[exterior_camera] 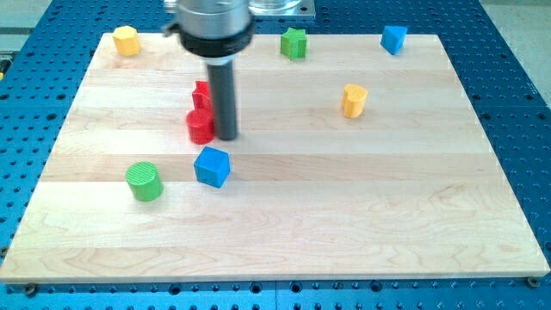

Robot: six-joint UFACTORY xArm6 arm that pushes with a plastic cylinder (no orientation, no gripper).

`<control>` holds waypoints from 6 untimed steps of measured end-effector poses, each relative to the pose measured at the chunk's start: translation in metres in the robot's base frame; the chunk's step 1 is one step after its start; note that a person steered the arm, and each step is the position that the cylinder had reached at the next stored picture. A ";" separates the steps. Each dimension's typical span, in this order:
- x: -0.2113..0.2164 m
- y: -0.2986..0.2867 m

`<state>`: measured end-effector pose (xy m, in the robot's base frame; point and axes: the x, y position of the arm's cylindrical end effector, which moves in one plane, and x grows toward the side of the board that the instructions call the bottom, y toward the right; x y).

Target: Move the red star diagonally to the bottom left side of the yellow heart

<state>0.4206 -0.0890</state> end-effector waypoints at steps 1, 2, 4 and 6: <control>0.000 -0.070; -0.015 -0.084; -0.017 -0.111; -0.071 -0.093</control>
<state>0.3492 -0.1820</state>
